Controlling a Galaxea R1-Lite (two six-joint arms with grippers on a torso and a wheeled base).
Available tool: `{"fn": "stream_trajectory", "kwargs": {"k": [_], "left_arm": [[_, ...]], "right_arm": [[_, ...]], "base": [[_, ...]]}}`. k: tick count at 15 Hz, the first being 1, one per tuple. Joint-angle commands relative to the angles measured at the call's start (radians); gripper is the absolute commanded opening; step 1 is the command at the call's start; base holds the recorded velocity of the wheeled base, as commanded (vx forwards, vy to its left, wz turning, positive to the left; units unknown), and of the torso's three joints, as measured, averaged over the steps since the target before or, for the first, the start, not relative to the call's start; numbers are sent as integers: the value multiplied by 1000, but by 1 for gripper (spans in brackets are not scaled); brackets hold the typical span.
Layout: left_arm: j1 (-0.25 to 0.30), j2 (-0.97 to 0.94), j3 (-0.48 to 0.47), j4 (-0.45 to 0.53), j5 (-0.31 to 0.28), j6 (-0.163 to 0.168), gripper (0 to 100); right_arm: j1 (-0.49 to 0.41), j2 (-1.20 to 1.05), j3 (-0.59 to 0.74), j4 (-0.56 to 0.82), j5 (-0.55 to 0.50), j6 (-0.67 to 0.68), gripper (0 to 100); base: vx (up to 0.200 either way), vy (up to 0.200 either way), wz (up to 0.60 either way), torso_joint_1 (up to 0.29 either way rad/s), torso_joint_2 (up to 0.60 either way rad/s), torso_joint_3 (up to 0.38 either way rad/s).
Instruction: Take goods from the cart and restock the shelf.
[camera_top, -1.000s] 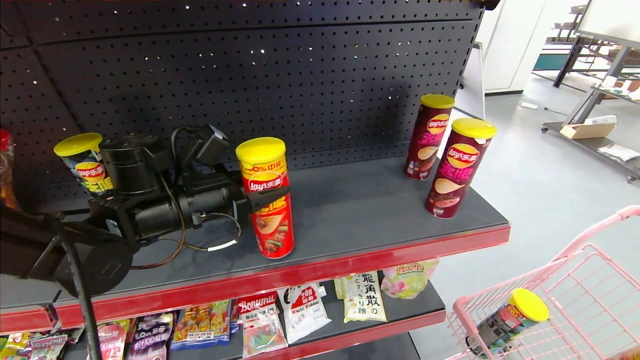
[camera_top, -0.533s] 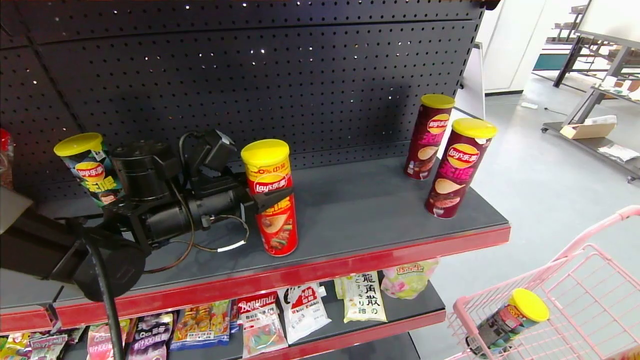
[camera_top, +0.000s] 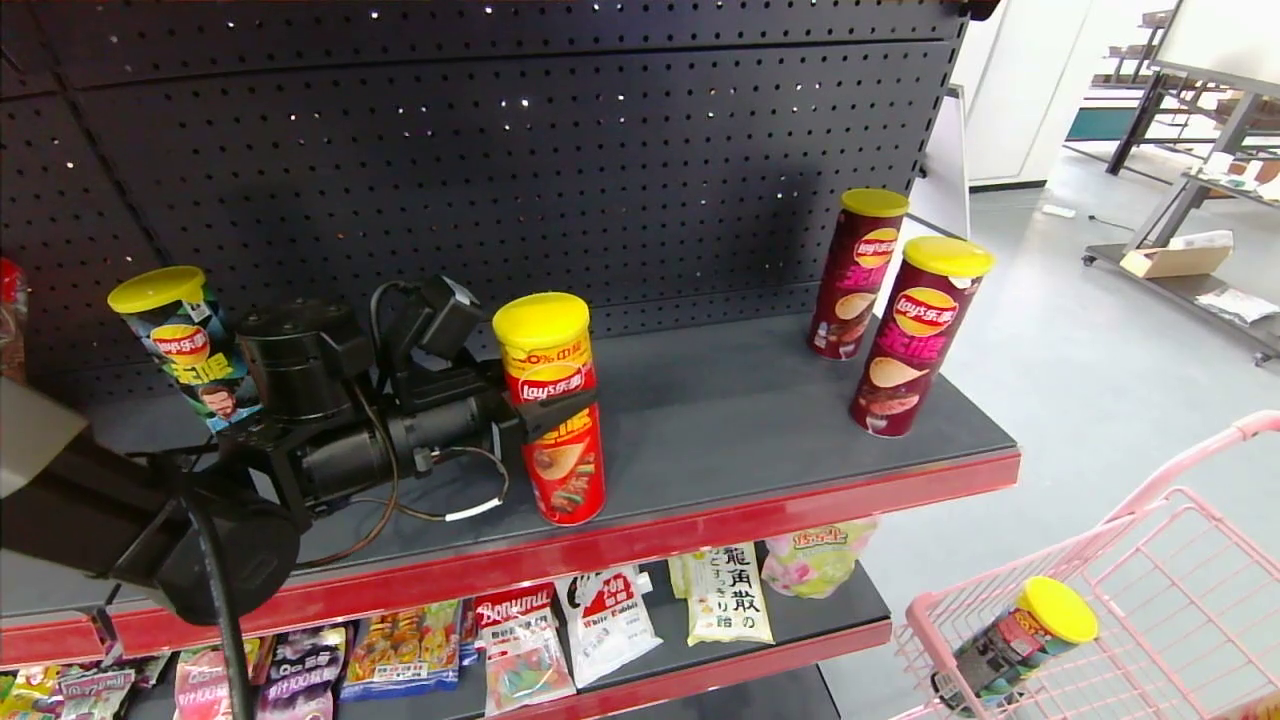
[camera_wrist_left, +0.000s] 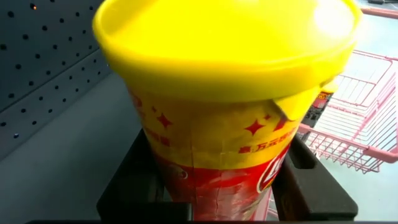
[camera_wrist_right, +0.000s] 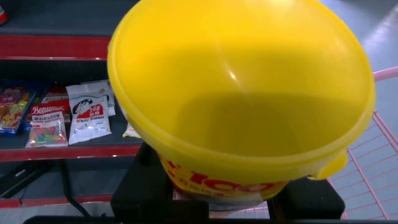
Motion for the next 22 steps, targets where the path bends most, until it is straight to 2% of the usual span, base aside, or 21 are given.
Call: {"fn": "stream_trajectory", "kwargs": {"k": [1, 8, 9, 15, 18, 20, 22], "left_arm": [[0, 3, 15, 3, 5, -1, 0], [0, 10, 19, 3, 16, 2, 0], [0, 10, 19, 3, 19, 0, 100], [-2, 6, 56, -63, 54, 0, 100], [1, 1, 105, -156, 54, -3, 100], [5, 0, 134, -217, 55, -23, 100], [15, -5, 181, -276, 54, -24, 100]], "right_arm": [[0, 1, 0, 0, 1, 0, 0], [0, 1, 2, 0, 0, 0, 0], [0, 1, 2, 0, 1, 0, 0], [0, 3, 4, 0, 0, 0, 0], [0, 3, 2, 0, 0, 0, 0], [0, 4, 2, 0, 0, 0, 0], [0, 4, 2, 0, 0, 0, 0]], "base": [[0, 0, 0, 0, 0, 0], [0, 0, 0, 0, 0, 0], [0, 0, 0, 0, 0, 0], [0, 0, 0, 0, 0, 0], [0, 0, 0, 0, 0, 0], [0, 0, 0, 0, 0, 0], [0, 0, 0, 0, 0, 0]]}}
